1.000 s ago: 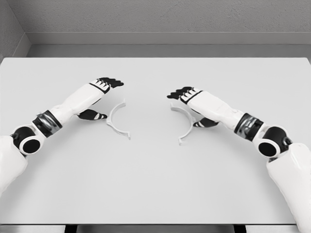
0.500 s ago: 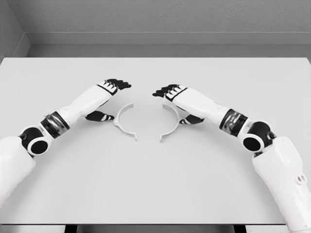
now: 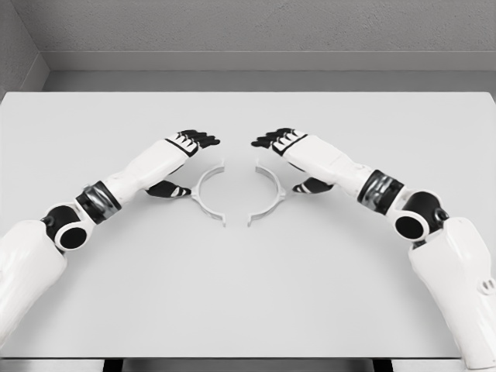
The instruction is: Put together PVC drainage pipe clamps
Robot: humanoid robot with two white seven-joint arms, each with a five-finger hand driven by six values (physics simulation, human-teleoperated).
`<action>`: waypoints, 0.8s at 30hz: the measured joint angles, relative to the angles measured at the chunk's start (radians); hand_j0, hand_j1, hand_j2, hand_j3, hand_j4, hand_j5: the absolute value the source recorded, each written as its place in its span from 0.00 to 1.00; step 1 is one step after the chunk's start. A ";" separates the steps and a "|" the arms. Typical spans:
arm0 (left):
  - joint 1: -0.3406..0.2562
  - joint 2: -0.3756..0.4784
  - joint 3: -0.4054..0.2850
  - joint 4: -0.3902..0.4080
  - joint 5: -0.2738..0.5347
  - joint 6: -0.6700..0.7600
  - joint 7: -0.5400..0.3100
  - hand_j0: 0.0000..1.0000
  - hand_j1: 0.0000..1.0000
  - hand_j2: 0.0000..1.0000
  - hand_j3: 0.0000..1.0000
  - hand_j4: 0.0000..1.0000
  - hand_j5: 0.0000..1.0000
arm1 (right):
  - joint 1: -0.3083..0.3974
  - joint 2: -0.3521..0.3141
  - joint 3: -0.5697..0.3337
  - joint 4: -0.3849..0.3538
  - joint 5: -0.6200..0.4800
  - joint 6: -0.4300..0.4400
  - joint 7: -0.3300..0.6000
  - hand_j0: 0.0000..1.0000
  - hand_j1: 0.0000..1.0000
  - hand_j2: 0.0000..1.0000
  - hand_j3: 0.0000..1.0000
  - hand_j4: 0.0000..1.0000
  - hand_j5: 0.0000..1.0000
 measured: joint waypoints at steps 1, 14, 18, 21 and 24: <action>-0.002 -0.003 0.000 0.000 0.000 0.000 0.000 1.00 1.00 1.00 1.00 1.00 1.00 | -0.002 0.000 -0.001 0.006 0.000 0.000 0.000 1.00 1.00 1.00 1.00 1.00 1.00; 0.003 -0.029 0.000 -0.004 -0.014 0.000 0.000 1.00 1.00 1.00 1.00 1.00 1.00 | 0.262 -0.183 -0.411 -0.218 -0.279 -0.059 0.139 1.00 1.00 1.00 1.00 1.00 1.00; 0.015 -0.030 -0.001 -0.016 -0.015 0.000 0.000 1.00 1.00 1.00 1.00 1.00 1.00 | 0.318 -0.210 -0.521 -0.228 -0.315 -0.064 0.151 1.00 1.00 1.00 1.00 1.00 1.00; 0.017 -0.030 -0.001 -0.025 -0.015 0.000 0.000 1.00 1.00 1.00 1.00 1.00 1.00 | 0.314 -0.215 -0.557 -0.226 -0.321 -0.065 0.154 1.00 1.00 1.00 1.00 1.00 1.00; 0.018 -0.030 -0.001 -0.030 -0.015 0.000 0.000 1.00 1.00 1.00 1.00 1.00 1.00 | 0.314 -0.216 -0.569 -0.224 -0.325 -0.066 0.156 1.00 1.00 1.00 1.00 1.00 1.00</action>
